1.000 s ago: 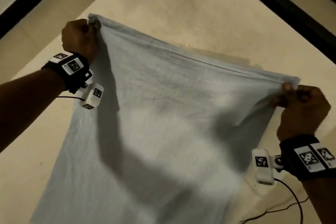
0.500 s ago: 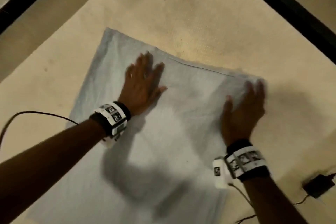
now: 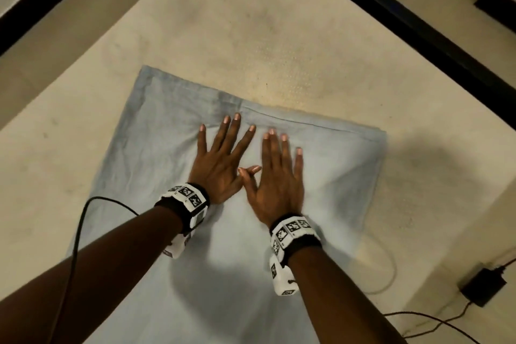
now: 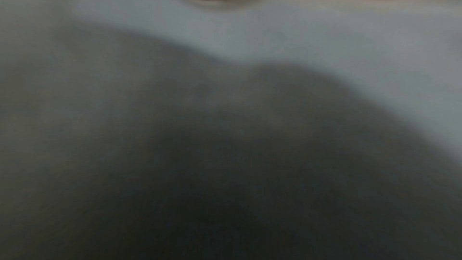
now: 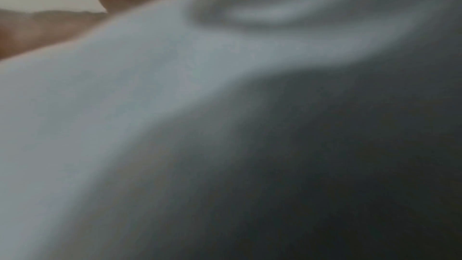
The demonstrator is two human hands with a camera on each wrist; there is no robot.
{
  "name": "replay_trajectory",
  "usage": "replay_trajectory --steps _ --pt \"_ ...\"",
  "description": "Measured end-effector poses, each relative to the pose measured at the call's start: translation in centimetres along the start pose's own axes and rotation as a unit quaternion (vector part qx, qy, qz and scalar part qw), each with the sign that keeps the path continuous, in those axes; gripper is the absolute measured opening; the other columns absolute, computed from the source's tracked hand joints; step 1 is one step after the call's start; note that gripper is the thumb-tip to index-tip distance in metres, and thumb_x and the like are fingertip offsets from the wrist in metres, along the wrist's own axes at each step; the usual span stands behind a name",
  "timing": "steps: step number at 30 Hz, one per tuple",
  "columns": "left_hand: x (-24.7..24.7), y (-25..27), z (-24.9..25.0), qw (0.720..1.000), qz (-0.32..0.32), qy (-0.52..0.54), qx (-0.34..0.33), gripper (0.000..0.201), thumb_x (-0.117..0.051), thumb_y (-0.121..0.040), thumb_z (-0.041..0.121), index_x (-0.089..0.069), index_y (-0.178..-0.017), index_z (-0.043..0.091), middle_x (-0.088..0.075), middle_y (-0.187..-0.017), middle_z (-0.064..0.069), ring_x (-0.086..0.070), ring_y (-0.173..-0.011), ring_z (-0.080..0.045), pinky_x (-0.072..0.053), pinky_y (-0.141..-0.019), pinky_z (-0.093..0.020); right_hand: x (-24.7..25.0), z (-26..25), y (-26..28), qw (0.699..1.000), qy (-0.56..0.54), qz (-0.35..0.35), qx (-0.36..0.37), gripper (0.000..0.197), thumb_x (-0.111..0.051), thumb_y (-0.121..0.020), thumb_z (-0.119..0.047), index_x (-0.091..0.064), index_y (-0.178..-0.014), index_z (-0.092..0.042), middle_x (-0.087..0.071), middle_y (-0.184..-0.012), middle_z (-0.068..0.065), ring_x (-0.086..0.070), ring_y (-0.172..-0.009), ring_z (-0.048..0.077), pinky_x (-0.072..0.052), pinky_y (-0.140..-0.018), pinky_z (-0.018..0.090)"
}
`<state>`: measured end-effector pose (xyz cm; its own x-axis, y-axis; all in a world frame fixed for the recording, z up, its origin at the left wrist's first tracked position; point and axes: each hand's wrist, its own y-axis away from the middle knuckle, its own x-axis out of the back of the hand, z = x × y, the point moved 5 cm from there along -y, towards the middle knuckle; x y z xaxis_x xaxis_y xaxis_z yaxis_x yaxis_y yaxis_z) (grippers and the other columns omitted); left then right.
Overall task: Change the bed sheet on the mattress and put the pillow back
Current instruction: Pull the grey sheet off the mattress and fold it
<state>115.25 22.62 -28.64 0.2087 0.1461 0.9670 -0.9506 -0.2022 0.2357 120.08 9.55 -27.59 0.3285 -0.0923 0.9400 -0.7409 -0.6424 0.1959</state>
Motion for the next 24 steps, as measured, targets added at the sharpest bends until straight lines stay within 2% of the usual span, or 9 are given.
replay_trajectory --steps 3,6,10,16,22,24 --pt "0.7 -0.2 -2.9 1.000 0.017 -0.008 -0.013 0.082 -0.028 -0.097 0.072 -0.002 -0.162 0.030 0.007 -0.170 -0.002 0.004 -0.157 -0.025 -0.007 -0.118 -0.068 1.7 5.6 -0.5 0.997 0.029 0.033 -0.069 0.083 -0.025 -0.100 -0.066 -0.001 -0.161 -0.016 0.004 -0.169 0.004 0.006 -0.156 0.025 -0.005 -0.122 0.059" --pt "1.4 0.0 -8.5 0.999 0.022 -0.008 0.046 0.085 -0.028 -0.092 0.078 -0.002 -0.161 0.036 0.005 -0.170 0.003 0.006 -0.157 -0.026 -0.004 -0.119 -0.068 2.7 9.7 -1.1 0.991 0.047 0.047 -0.120 0.088 -0.027 -0.097 -0.072 0.000 -0.161 -0.019 0.006 -0.169 0.004 0.006 -0.156 0.025 -0.005 -0.120 0.062" --pt "2.1 -0.6 -13.9 0.994 0.015 0.020 0.102 0.089 -0.030 -0.087 0.084 0.003 -0.160 0.043 0.011 -0.169 0.007 0.011 -0.156 -0.024 0.002 -0.118 -0.069 2.7 10.3 -1.4 0.988 0.060 0.059 -0.130 0.092 -0.029 -0.093 -0.078 -0.003 -0.162 -0.023 0.005 -0.169 0.007 0.006 -0.155 0.028 -0.004 -0.118 0.066" --pt "2.2 -2.0 -16.1 0.993 0.019 0.039 0.114 0.097 -0.035 -0.082 0.089 0.007 -0.158 0.045 0.017 -0.168 0.004 0.014 -0.156 -0.023 0.005 -0.117 -0.069 2.7 10.7 -1.0 0.980 0.059 0.069 -0.177 0.096 -0.030 -0.086 -0.085 0.001 -0.160 -0.034 0.013 -0.165 0.022 0.011 -0.153 0.038 -0.003 -0.112 0.076" --pt "3.0 -2.6 -18.9 0.990 -0.004 0.053 0.130 0.109 -0.029 -0.078 0.095 0.013 -0.159 0.036 0.015 -0.169 0.002 0.011 -0.156 -0.020 0.003 -0.118 -0.069 2.8 12.1 -0.6 0.975 0.047 0.084 -0.202 0.104 -0.029 -0.083 -0.090 0.003 -0.161 -0.029 0.012 -0.165 0.023 0.012 -0.154 0.036 -0.004 -0.113 0.075" --pt "3.2 -2.0 -18.8 0.987 -0.014 0.030 0.160 0.110 -0.022 -0.078 0.096 0.013 -0.160 0.031 0.015 -0.169 -0.005 0.010 -0.156 -0.026 0.004 -0.116 -0.072 2.7 12.1 -0.6 0.973 0.036 0.079 -0.212 0.106 -0.028 -0.083 -0.090 0.003 -0.161 -0.024 0.011 -0.165 0.024 0.010 -0.154 0.037 -0.002 -0.114 0.073"
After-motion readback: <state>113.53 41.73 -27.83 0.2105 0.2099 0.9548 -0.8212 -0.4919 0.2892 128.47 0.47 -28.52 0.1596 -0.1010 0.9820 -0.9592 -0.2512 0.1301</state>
